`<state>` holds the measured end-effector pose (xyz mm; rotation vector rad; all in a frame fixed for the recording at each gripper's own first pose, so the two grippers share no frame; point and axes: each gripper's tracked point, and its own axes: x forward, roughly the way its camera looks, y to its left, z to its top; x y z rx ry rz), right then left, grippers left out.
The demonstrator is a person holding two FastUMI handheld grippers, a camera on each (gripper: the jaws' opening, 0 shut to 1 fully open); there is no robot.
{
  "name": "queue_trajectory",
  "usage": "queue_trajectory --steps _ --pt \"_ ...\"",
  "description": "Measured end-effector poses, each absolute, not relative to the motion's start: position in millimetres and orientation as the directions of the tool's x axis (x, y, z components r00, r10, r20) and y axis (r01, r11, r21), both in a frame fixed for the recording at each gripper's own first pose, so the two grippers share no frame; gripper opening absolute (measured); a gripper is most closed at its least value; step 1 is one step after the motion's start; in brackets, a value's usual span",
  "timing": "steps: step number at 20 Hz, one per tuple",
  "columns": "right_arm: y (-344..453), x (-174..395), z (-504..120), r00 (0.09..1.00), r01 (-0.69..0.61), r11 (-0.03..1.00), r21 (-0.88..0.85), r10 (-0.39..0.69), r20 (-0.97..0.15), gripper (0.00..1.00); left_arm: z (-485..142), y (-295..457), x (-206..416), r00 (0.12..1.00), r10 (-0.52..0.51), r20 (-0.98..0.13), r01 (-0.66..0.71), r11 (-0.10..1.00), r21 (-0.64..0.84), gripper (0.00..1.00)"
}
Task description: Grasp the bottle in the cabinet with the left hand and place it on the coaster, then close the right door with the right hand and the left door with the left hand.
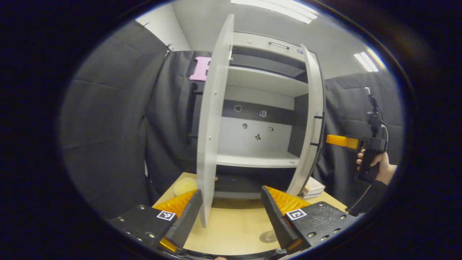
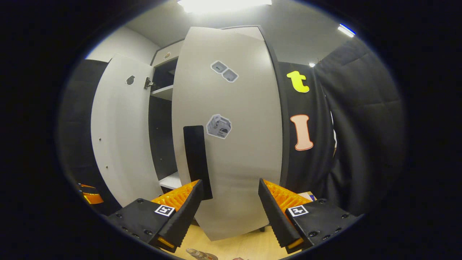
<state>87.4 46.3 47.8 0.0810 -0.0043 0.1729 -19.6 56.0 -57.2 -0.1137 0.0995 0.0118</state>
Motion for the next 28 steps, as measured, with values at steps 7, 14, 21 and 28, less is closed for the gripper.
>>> queue_trajectory --steps 7,14,21,28 --pt "35 79 17 0.987 -0.143 0.982 0.122 0.150 -0.052 0.98 -5 153 -16 0.990 0.137 -0.019 -0.137 0.991 -0.007 0.94" --pt "23 60 -4 0.992 -0.084 0.991 0.105 0.094 -0.089 0.98 60 203 38 0.992 0.091 0.084 -0.089 0.996 -0.023 0.94" --pt "7 46 -16 0.988 0.011 0.988 0.152 0.013 -0.155 0.98 73 214 107 0.996 -0.052 0.072 0.058 0.995 -0.083 0.94" --pt "-11 53 -22 0.986 0.048 0.983 0.178 -0.019 -0.164 0.98 80 206 128 0.993 -0.109 0.049 0.113 0.990 -0.087 0.94"
